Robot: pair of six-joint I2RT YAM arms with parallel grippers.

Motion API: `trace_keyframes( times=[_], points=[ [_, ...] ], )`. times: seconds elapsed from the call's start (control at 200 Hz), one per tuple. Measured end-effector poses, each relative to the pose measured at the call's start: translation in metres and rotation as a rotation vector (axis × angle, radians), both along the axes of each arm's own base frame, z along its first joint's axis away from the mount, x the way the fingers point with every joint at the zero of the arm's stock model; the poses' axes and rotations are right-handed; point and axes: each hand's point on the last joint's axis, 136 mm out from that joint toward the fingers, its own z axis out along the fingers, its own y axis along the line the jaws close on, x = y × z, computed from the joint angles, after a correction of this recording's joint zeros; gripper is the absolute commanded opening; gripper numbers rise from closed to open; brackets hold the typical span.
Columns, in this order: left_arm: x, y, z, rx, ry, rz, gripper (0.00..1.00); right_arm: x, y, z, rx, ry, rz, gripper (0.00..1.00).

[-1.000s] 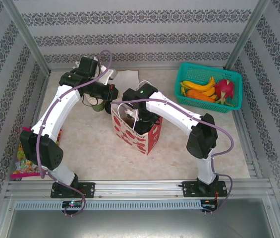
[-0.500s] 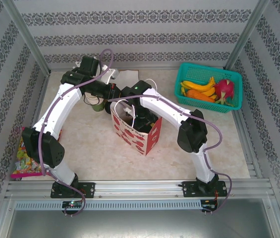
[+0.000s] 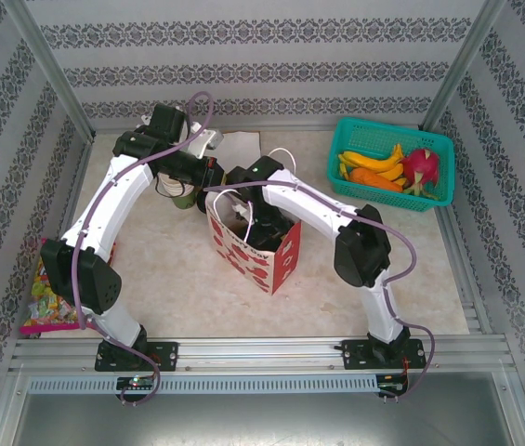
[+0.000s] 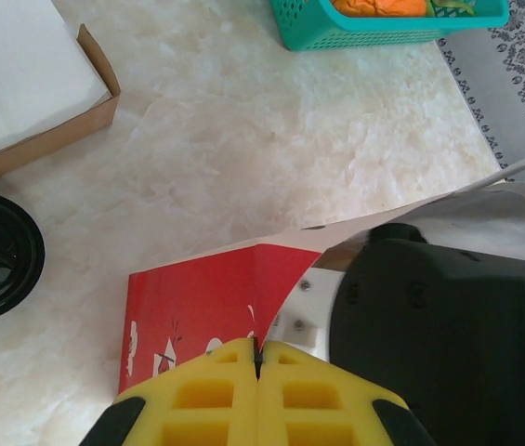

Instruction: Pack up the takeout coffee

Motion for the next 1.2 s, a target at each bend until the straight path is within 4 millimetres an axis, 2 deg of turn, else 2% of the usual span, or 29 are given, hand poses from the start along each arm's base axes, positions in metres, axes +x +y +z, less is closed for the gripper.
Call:
trace_keyframes(
  times=[0.25,0.435,0.644,0.964,1.199],
  points=[
    [0.002,0.003,-0.001,0.015,-0.005,0.010,0.00,-0.007,-0.016,0.010,0.005,-0.064,-0.014,0.48],
    [0.001,0.003,-0.001,0.015,-0.009,0.007,0.00,-0.003,-0.013,-0.002,0.023,-0.081,-0.017,0.48],
    [0.000,0.003,0.003,0.013,-0.019,0.007,0.00,0.000,-0.011,-0.003,0.029,-0.093,-0.025,0.47],
    [0.000,0.003,0.004,0.014,-0.029,0.002,0.00,0.001,-0.011,0.013,0.029,-0.105,-0.038,0.48],
    [0.000,0.003,0.006,0.014,-0.038,-0.003,0.00,-0.002,-0.014,0.015,0.019,-0.097,-0.044,0.47]
  ],
)
